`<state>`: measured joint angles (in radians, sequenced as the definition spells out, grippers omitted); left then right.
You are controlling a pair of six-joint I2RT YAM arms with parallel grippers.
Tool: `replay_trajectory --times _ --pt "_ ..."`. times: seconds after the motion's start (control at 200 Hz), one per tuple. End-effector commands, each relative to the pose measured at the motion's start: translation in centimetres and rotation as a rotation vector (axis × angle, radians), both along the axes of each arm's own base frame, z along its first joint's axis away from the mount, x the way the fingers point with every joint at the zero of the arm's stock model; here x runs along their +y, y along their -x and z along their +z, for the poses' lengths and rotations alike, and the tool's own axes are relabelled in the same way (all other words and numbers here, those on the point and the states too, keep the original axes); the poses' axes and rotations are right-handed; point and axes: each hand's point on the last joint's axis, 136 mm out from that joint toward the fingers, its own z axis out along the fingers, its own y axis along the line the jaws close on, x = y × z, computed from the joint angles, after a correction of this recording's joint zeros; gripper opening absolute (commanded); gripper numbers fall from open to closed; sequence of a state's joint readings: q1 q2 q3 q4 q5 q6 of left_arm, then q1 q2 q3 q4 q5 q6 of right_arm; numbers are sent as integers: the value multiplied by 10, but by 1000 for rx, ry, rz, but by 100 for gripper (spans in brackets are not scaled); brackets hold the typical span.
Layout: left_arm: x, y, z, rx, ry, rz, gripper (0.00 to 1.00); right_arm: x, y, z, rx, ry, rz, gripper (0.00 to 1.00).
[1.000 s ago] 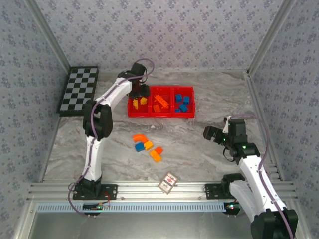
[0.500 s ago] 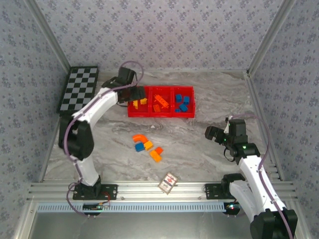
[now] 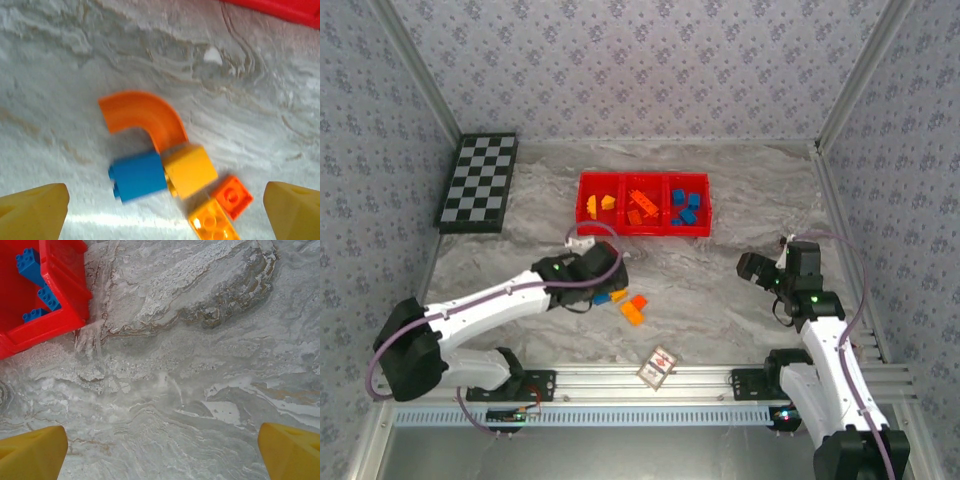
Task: Sort the legos into containers by color
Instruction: Pick up the lego from the middle-left of the table.
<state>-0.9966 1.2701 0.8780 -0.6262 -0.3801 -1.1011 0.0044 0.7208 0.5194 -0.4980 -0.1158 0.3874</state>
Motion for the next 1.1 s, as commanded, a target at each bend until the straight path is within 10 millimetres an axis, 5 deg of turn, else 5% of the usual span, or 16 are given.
replay_trajectory --times 0.0,0.47,1.094 --pt "5 6 12 -73 -18 125 100 3 1 -4 3 -27 8 100" --pt "-72 32 -37 67 -127 -47 92 9 -1 -4 -7 -64 33 100" --pt "-79 53 -94 210 -133 -44 82 9 0 -5 -1 -68 33 100"
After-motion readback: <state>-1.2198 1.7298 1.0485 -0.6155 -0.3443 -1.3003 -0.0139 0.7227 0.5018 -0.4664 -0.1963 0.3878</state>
